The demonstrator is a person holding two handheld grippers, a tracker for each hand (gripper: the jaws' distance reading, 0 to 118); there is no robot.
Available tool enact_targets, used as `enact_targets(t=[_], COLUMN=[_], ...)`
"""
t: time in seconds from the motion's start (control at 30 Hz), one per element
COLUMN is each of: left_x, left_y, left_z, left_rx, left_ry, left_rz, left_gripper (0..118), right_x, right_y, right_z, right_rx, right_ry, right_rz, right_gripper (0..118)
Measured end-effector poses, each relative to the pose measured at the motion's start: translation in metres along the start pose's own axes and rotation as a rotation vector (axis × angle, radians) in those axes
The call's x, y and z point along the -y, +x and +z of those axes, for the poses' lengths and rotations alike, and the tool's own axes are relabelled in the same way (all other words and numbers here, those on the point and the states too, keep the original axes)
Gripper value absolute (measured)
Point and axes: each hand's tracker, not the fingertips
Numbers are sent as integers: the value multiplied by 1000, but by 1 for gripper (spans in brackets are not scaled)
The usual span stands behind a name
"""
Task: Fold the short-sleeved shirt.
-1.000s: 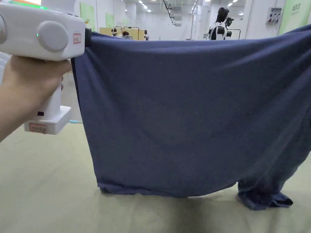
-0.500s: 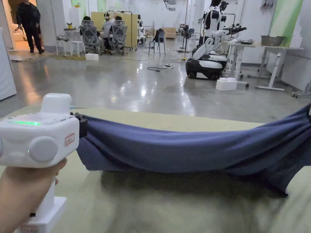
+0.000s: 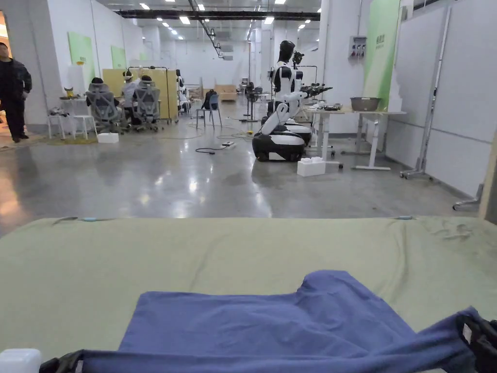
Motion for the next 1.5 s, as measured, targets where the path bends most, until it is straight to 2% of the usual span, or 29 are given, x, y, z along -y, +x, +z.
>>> enact_targets(t=[0.23,0.4,0.43,0.47,0.5,0.53,0.57,0.63,0.67,0.73,0.77,0.8,0.83,0.87,0.9,0.93,0.97,1.0,1.03,1.07,1.13,1.17,1.2,1.23,1.27,1.3,1.43,1.47,1.5], left_x=[60,92,98,104,108,110,112,108,101,91,85,81,79,78,80,81,84,85,87,89,99,98,99,100,103,111,109,110,112], left_y=[0,-5,-5,-6,-7,-8,-8,-16,-18,-15,-14,-13,-13,-11,-10,-10,-15,-24,-27,-29,-31,-35,-37,-36,-36,-35,-18,-17,-22], left_z=[87,92,88,85,83,83,85,104,114,143,157,169,172,182,185,184,184,179,175,170,156,149,142,131,123,124,107,102,95], left_rx=[40,67,65,55,48,23,-1,-7,51,45,46,71,62,13,-10,-33,-24,65,110,73,52,42,41,61,84,112,70,76,89], left_ry=[-103,-224,-257,-273,-277,-294,-305,-230,-212,-199,-163,-152,-136,-113,-115,-130,-112,-152,-185,-174,-162,-165,-182,-213,-251,-278,-267,-262,-267], left_rz=[-69,-35,-18,-1,14,21,27,70,98,76,52,-14,-83,-146,-168,-167,-110,-14,59,97,127,108,134,150,156,172,-7,-5,14], left_gripper=[1,3,6,17,40,95,118,118,118,118,118,108,108,102,79,0,0,0,0,0,0,7,43,107,118,118,118,118,108], right_x=[66,116,124,134,142,146,148,147,141,128,124,119,116,114,114,116,115,135,142,148,141,140,140,141,141,143,139,139,138], right_y=[6,14,14,14,14,15,17,23,22,16,11,4,-4,-15,-24,-33,-36,-24,-24,-28,-40,-40,-39,-37,-36,-34,-34,-34,-35], right_z=[91,94,91,87,85,85,89,102,111,132,142,150,156,169,174,171,175,176,174,174,165,165,165,164,164,162,163,162,162], right_rx=[-3,27,41,73,91,97,118,136,105,111,106,82,61,50,52,98,104,11,-2,32,11,8,10,9,22,25,38,40,43], right_ry=[-88,-243,-260,-264,-278,-280,-274,-242,-204,-204,-183,-178,-172,-137,-110,-112,-117,-155,-166,-149,-161,-166,-168,-172,-180,-191,-217,-226,-229], right_rz=[20,46,66,106,137,129,116,38,15,24,53,99,134,172,210,238,230,201,195,227,293,287,283,276,263,250,208,201,197], right_gripper=[6,6,6,10,30,80,113,118,118,118,116,106,106,97,67,3,2,2,2,2,2,2,2,2,2,2,2,2,2])
